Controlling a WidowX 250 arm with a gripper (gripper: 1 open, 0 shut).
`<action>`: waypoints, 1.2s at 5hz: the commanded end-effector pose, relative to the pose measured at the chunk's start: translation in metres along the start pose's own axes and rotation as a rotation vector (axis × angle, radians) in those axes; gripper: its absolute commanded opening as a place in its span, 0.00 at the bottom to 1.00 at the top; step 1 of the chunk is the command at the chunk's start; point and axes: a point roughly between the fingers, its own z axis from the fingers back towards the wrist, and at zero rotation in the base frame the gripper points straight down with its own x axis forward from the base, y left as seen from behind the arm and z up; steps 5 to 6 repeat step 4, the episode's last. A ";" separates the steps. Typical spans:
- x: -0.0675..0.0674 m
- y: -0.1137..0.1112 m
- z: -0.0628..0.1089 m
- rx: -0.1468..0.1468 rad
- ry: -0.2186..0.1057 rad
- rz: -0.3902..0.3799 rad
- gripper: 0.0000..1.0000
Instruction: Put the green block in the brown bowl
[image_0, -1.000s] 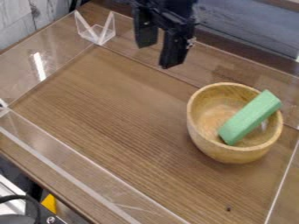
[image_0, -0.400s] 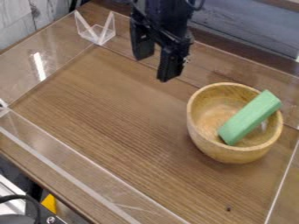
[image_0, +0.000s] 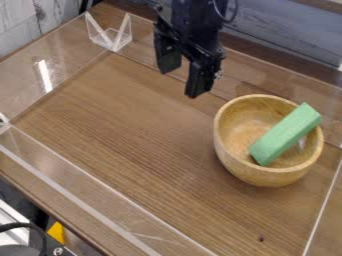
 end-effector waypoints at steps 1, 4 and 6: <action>0.019 0.010 0.010 0.028 -0.059 -0.017 1.00; 0.018 0.025 -0.001 0.025 -0.074 -0.010 1.00; 0.018 0.025 -0.001 0.025 -0.074 -0.010 1.00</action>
